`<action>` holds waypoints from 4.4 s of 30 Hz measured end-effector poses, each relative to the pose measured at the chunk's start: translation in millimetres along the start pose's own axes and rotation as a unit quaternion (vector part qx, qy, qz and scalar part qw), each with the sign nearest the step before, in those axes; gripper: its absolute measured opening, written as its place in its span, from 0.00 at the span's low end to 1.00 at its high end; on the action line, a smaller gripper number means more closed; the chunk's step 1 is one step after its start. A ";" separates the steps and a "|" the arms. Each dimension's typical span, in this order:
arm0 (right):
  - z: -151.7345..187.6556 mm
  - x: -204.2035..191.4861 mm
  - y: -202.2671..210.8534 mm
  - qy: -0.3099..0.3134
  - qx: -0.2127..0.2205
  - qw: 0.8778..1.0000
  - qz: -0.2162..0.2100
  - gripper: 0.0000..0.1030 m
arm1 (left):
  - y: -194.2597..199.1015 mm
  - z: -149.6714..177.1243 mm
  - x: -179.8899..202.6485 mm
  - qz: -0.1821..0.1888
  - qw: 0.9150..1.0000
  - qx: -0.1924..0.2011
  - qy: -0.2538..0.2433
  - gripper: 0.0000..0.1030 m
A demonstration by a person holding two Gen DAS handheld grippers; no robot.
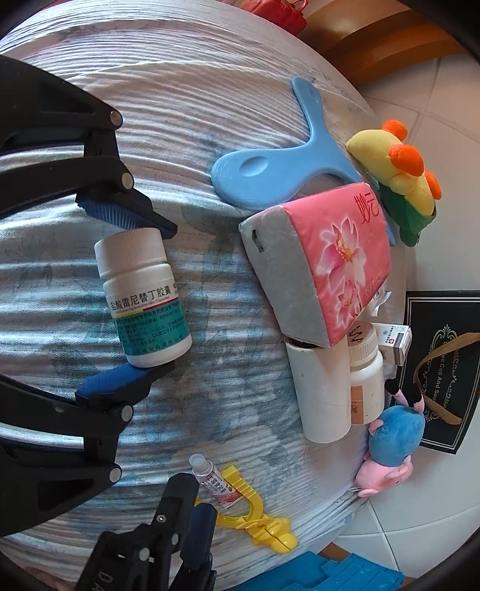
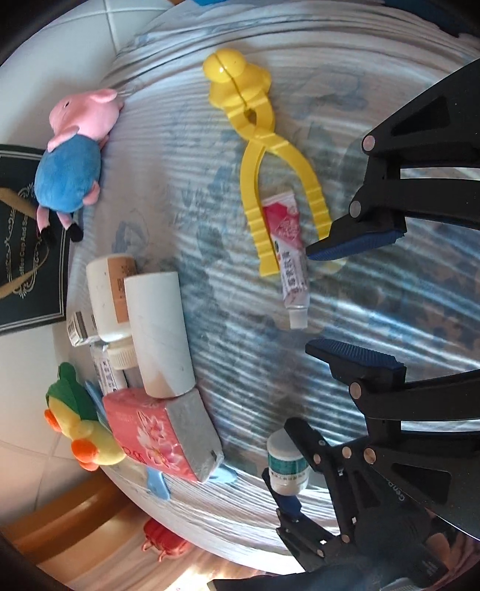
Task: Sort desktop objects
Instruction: 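Grasp the white-and-pink tube with the right gripper while the left gripper holds the bottle, then carry both items to the blue bin and open both grippers to drop them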
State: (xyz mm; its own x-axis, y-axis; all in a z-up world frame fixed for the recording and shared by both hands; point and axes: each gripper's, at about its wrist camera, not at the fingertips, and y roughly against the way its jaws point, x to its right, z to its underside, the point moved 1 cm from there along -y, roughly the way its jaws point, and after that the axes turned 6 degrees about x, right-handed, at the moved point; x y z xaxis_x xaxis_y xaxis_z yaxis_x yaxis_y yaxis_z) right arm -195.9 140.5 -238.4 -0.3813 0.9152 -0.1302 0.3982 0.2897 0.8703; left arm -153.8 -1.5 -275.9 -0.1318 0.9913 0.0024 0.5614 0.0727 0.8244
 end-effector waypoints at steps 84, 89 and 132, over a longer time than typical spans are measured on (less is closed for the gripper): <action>69.9 24.3 290.5 0.043 0.224 0.970 0.082 0.17 | 257.9 1.0 124.5 0.062 0.965 0.230 -0.107 0.62; 81.2 74.6 359.5 0.004 0.286 0.950 0.123 0.17 | 293.8 -13.4 184.6 0.101 0.950 0.267 -0.127 0.62; 189.7 397.6 453.4 -0.227 0.251 0.865 0.372 0.19 | 380.2 -22.8 535.9 0.238 0.871 0.253 -0.347 0.80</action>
State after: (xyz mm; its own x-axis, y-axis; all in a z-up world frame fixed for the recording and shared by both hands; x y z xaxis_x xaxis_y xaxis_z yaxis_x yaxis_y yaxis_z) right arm -8.7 688.9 14.3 0.4566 0.8835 0.1045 0.7479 -0.4448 0.4927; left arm -29.7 554.8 51.7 0.6415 0.7376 -0.2107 0.7287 -0.5001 0.4680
